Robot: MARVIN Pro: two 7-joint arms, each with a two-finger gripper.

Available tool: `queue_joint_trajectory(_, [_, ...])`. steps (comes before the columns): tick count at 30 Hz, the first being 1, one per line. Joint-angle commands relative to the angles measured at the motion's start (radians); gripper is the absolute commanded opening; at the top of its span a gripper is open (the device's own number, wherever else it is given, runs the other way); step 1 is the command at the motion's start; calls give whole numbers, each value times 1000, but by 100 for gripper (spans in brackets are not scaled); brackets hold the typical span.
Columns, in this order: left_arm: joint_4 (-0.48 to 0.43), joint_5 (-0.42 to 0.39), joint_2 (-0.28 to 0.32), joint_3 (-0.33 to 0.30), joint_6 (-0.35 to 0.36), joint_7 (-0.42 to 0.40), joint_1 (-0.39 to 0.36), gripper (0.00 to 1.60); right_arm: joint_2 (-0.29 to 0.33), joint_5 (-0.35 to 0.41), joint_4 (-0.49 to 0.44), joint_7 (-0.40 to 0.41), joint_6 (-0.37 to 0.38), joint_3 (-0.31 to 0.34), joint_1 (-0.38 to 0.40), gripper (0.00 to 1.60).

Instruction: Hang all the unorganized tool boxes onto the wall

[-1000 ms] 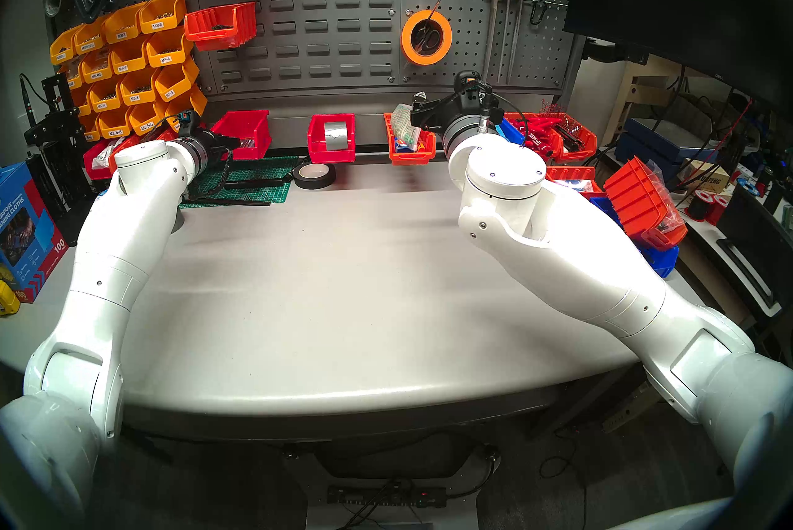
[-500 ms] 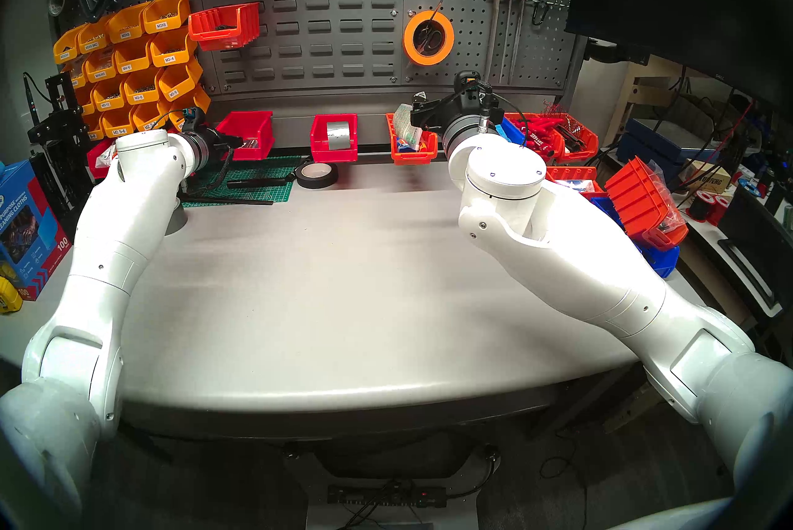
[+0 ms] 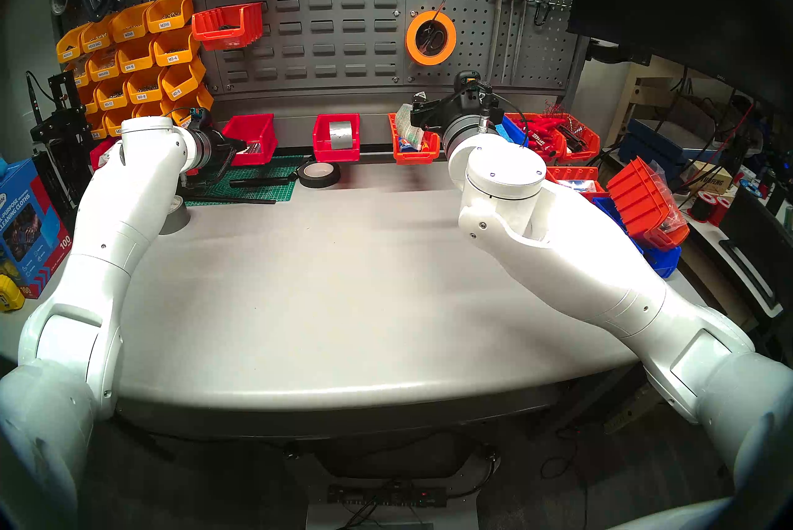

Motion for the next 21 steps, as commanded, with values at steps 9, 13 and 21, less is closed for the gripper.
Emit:
queue_joint_trajectory(9, [107,31,-36,27,-62,-24,-44,46,-2,-6,-8,1,4,3,16,160])
queue_joint_trajectory(13, [106,25,-44,11,-67,-19,-54,0,-2,-6,-8,1,4,3,16,160])
queue_joint_trajectory(21, [74,1,-53,-20,-58,-16,-38,0,-2,-6,-8,1,4,3,16,160])
